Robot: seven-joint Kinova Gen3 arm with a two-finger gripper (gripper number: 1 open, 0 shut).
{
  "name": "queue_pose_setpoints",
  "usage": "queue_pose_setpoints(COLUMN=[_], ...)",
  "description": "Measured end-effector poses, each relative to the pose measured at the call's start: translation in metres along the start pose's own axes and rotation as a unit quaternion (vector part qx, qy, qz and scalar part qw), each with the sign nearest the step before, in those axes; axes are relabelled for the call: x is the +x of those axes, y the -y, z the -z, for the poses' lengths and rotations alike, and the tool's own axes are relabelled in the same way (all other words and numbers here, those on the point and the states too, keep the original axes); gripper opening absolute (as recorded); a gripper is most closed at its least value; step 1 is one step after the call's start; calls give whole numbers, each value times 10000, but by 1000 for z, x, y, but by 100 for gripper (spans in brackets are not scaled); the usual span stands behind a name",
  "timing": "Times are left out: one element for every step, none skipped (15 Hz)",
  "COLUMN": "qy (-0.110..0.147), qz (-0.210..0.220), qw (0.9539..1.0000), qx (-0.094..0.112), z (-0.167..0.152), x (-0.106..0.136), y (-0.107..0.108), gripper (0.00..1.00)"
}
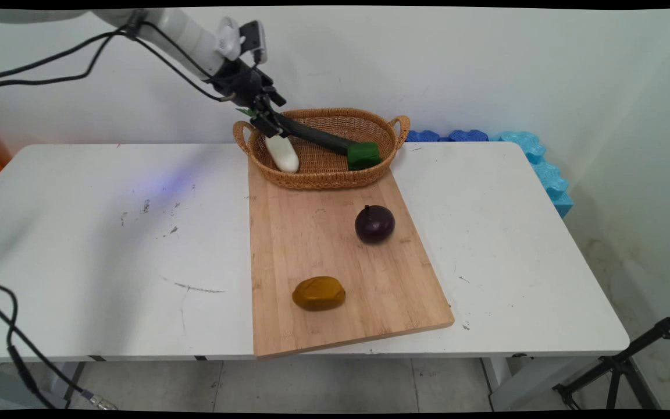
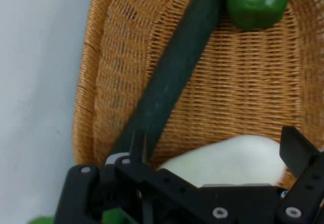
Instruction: Pick up the cucumber from the vegetable basket
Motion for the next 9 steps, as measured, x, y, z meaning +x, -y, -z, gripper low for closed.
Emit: queue_pose_setpoints(qy=[35, 66, 93, 124, 152, 175, 204, 230, 250], qz=[-120, -237, -336, -457, -574, -669, -783, -897, -992], qw=[9999, 9997, 9994, 9989, 9982, 9976, 9967, 9957, 9948], qx=[17, 30, 38, 39, 39, 36, 28, 20, 14], z=[-10, -18, -26, -34, -43, -49, -57, -64, -70], x=[3, 5, 7, 9, 11, 12, 13, 14, 15], y=[4, 8, 11, 14, 16, 17, 19, 20, 21], gripper=[100, 100, 100, 100, 100, 100, 100, 100, 100])
